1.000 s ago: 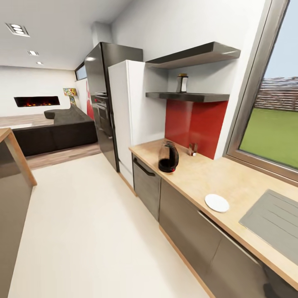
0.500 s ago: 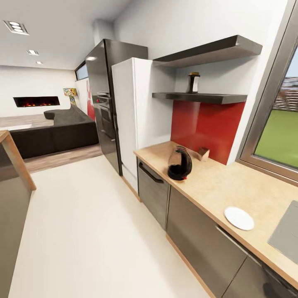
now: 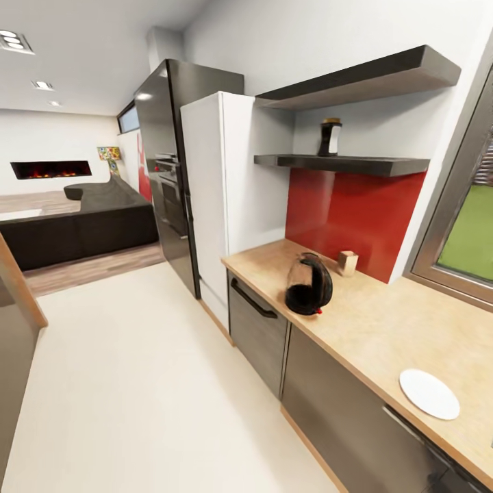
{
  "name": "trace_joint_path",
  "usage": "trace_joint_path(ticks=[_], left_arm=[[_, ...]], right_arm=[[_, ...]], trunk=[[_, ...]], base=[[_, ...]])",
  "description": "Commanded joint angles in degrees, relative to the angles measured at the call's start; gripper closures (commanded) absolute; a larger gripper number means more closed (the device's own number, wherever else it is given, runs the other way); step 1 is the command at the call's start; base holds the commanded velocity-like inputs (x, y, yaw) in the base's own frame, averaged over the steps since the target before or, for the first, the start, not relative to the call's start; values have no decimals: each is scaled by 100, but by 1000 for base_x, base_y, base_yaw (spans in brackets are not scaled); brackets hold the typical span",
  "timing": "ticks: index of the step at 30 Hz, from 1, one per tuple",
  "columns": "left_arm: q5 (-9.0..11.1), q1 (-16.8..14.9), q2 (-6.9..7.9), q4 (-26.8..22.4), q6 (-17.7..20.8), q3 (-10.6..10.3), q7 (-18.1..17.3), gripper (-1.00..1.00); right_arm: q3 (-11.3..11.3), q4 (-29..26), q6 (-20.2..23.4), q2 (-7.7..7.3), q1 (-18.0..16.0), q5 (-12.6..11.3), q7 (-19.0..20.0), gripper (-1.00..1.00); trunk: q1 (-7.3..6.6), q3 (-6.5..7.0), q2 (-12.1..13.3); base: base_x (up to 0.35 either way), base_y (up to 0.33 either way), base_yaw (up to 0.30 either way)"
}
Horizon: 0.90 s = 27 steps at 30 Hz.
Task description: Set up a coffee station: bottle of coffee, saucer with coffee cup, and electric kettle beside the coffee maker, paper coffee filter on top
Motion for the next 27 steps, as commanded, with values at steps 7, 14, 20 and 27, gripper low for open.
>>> trace_joint_path(ticks=[7,14,20,27], left_arm=[[-19,0,0,-5,-12,35,-8,-100],[-16,0,0,-5,-17,35,-5,-100],[-12,0,0,-5,-11,35,0,-100],[-12,0,0,-8,-7,25,0,-100]], right_arm=[[42,-5,14,-7,-4,22,-3,-100],[41,-5,21,-8,-4,22,-7,-100],[34,-5,21,-8,-4,16,-14,-100],[36,-5,21,-8,-4,16,-15,-100]], trunk=[[6,18,-11],[6,20,-11],[6,20,-11],[6,20,-11]], base=[[287,220,-232],[257,253,-294],[200,286,-298],[154,303,-299]])
